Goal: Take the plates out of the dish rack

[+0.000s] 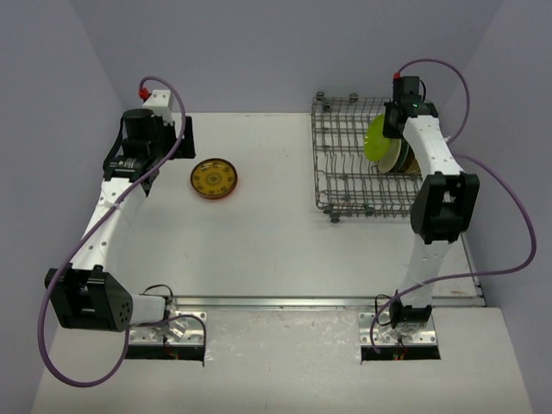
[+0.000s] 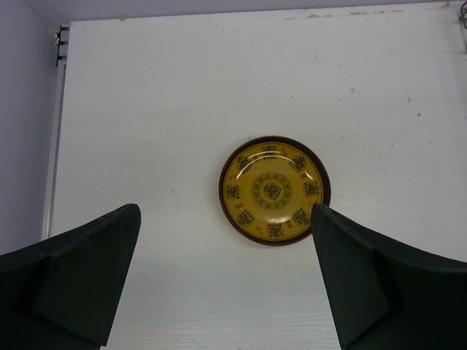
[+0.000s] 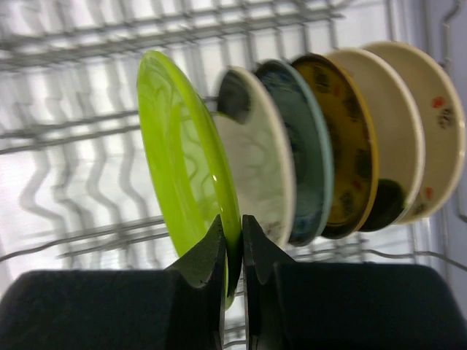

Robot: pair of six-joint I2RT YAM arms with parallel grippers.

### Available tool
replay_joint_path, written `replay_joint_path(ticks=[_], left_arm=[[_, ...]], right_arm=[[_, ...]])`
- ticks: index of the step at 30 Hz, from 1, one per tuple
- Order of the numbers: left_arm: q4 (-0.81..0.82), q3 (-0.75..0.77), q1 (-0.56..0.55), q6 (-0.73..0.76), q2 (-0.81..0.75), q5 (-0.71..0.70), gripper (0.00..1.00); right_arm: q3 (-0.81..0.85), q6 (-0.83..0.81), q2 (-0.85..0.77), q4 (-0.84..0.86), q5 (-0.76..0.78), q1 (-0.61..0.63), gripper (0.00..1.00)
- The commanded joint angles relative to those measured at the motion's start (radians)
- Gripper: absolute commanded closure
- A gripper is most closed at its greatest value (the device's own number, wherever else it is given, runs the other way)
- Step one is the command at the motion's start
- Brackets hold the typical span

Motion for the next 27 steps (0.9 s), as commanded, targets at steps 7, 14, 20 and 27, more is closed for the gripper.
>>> replay_joint_path(ticks=[7,14,20,27], left_arm=[[-0.006,0.065,-0.015,-0.061,0.009,0.184,0.00],[0.048,0.022,-0.014,-0.201,-0.036,0.818,0.04],[0.051,-0.034,-0.015,-0.276,-0.004,0.967,0.14],[-0.081,-0.042,-0.025,-0.139,0.070,0.977,0.30]], right_arm=[[0.031,0.084,-0.285,0.069,-0.401,0.039,1.00],[-0.298,0.240,-0.427,0.304,-1.066,0.069,1.00],[-0.541,0.230,-0.526,0.428,-1.097,0.264,1.00],[-0.527,0.187,-0.500,0.390,-1.055,0.415,1.00]])
